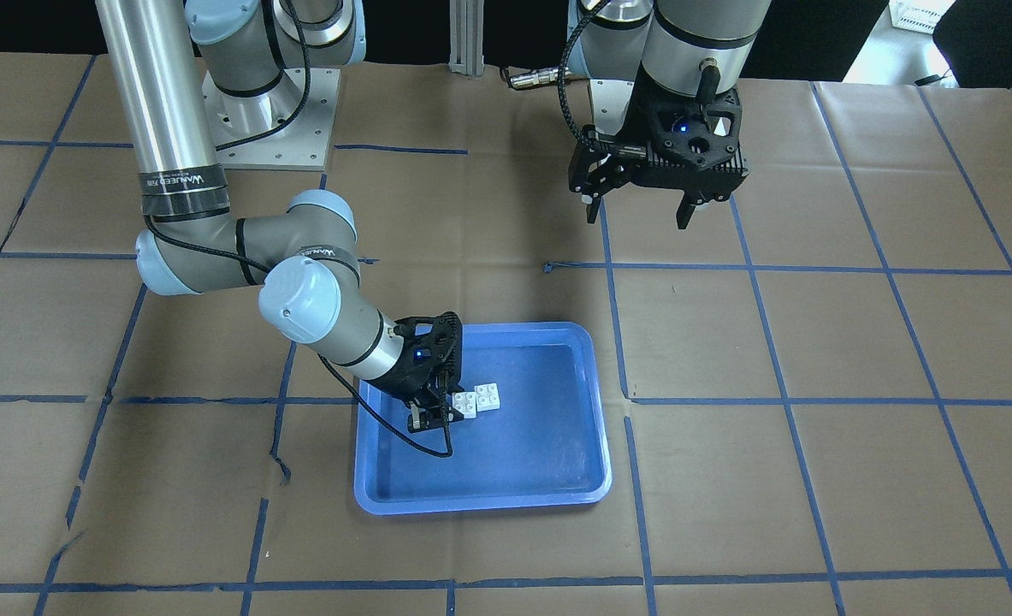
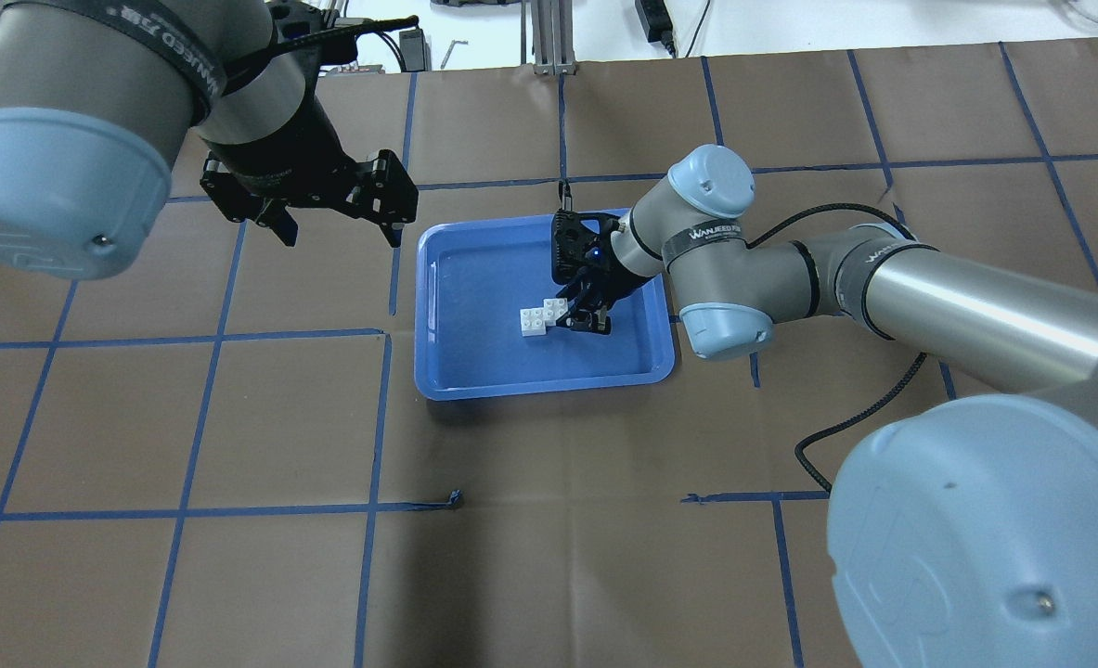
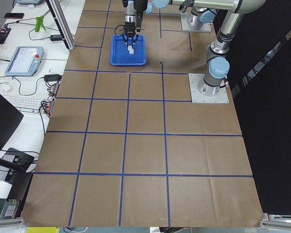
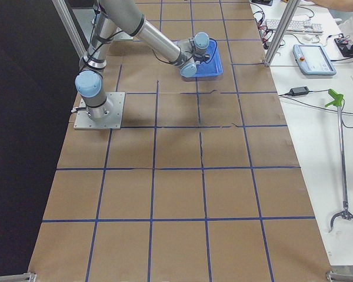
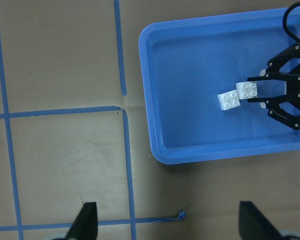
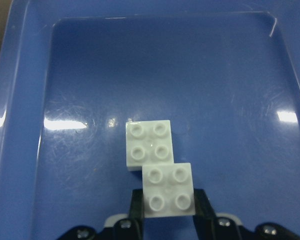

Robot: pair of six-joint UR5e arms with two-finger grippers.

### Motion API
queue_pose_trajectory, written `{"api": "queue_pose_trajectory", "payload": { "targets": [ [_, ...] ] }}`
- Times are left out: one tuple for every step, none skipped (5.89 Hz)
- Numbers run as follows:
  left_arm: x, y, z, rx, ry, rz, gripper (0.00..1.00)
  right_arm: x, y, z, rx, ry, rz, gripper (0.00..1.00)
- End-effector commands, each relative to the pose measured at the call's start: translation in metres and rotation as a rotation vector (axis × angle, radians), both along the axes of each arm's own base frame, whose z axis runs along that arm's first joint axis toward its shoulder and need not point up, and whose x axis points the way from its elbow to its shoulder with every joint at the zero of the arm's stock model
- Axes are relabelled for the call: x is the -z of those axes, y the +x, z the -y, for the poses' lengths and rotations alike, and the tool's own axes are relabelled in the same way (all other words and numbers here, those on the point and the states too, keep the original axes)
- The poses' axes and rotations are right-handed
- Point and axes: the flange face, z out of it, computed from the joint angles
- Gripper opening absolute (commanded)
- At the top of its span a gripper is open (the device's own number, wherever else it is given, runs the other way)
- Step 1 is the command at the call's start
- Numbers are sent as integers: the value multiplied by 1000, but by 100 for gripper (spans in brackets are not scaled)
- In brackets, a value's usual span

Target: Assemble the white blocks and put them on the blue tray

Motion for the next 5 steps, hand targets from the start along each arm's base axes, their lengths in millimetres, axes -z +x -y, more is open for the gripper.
{"api": "queue_pose_trajectory", "payload": {
  "targets": [
    [-1,0,-1,0,-2,0,99,1,1,-2,1,5,0,22],
    [-1,0,-1,-2,-2,0,99,1,2,-4,0,9,1,22],
    [0,0,0,-2,0,0,99,6,1,-11,-1,22,0,22],
    [-1,0,-1,0,-2,0,99,4,0,-15,-2,22,1,22],
    [-1,0,-1,0,-2,0,99,4,0,-15,-2,22,1,22]
  ]
}}
